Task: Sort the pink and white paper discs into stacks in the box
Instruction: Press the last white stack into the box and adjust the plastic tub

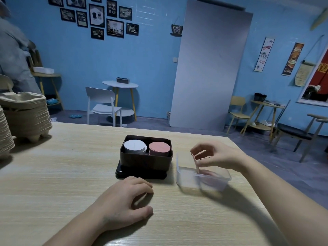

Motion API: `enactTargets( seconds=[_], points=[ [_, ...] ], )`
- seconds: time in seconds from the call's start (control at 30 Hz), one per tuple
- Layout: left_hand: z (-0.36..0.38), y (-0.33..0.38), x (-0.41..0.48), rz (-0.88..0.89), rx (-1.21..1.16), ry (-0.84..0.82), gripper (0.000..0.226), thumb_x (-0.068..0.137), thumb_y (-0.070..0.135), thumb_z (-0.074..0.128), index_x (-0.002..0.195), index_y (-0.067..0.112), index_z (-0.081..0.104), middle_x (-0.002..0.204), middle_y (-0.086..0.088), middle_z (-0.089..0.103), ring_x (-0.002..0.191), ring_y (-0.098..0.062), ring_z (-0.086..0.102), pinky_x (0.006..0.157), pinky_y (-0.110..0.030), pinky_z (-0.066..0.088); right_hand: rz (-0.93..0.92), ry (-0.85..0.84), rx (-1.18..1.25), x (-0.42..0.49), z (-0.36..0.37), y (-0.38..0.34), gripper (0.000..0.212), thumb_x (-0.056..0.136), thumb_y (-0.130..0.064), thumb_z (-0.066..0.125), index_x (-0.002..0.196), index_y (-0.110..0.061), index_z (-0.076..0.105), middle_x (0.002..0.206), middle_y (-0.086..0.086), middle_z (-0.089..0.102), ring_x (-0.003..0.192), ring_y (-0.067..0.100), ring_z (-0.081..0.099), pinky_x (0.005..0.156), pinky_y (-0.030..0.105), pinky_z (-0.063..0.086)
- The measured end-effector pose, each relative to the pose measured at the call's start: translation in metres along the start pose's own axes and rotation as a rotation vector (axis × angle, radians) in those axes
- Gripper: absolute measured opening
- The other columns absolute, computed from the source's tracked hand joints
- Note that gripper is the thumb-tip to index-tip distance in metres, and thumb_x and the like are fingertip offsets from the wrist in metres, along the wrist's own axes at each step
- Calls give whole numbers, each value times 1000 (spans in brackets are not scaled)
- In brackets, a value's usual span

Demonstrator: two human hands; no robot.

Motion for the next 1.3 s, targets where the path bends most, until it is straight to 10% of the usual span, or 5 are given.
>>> enactTargets(
  seconds=[0.43, 0.77, 0.93, 1.3],
  points=[
    [-2, 2, 0, -2, -4, -4, 59, 82, 74, 57, 129, 38, 65, 135, 33, 54, 127, 11, 42, 106, -20, 41, -110, 39, 110, 15, 14, -27, 30, 89, 3, 73, 112, -15, 77, 111, 19, 72, 94, 12, 68, 79, 26, 55],
    [-2, 3, -1, -2, 3, 3, 55, 84, 70, 60, 130, 38, 63, 137, 31, 54, 127, 11, 41, 108, -19, 39, -149, 151, 98, 73, 46, -65, 44, 82, -9, 84, 121, -23, 68, 115, -1, 75, 105, 13, 72, 93, 33, 59],
    [-2, 2, -1, 0, 0, 2, 55, 85, 67, 63, 131, 36, 63, 136, 28, 55, 127, 8, 43, 107, -22, 39, -118, 120, -93, 90, 67, -66, 55, 69, -46, 82, 120, -33, 65, 117, -14, 71, 107, 1, 69, 93, 27, 56],
    [-1, 1, 0, 2, 6, 10, 53, 85, 69, 62, 128, 38, 64, 135, 29, 54, 127, 9, 42, 105, -22, 42, -82, 82, -205, 86, 66, -56, 46, 78, -36, 84, 119, -34, 65, 111, -17, 76, 115, 0, 64, 102, 32, 46]
  ],
)
Point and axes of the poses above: each hand's wrist, its own x-axis towards the middle knuckle, its own z-axis out of the palm, y = z × x, the point moved 3 cm from there along x, towards the middle knuckle
